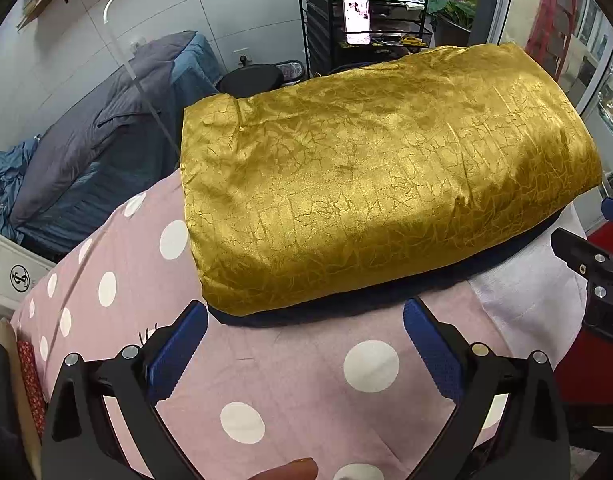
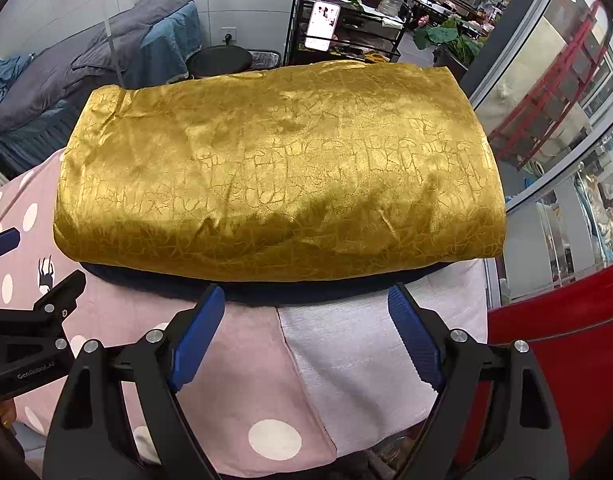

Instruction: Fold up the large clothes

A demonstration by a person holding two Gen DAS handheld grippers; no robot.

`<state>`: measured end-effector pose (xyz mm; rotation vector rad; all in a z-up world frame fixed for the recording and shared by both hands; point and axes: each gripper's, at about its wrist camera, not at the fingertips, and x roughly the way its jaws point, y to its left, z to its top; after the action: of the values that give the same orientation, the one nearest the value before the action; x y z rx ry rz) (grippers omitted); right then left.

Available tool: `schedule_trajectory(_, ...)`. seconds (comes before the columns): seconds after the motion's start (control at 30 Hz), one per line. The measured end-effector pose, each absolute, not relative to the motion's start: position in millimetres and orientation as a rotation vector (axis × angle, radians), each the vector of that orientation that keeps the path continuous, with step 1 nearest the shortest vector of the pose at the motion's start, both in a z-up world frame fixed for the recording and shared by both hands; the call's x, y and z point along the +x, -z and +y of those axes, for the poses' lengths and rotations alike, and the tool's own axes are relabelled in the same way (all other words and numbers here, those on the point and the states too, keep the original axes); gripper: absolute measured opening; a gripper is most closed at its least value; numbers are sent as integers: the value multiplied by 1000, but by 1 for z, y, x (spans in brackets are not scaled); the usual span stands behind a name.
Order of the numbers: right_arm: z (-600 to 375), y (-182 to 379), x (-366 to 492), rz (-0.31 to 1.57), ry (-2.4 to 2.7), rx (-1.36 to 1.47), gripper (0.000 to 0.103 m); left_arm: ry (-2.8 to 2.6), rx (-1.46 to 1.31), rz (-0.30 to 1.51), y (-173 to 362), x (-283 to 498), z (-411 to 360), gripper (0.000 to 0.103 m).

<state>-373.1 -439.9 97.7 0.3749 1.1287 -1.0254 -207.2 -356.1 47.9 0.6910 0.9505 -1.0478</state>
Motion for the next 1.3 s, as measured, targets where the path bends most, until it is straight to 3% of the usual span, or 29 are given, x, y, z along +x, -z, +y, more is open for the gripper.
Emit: schedule_trajectory(1.3,-430,-96,-368,1154,1020,319,83,1035,721,949,-45,-212,-352,96)
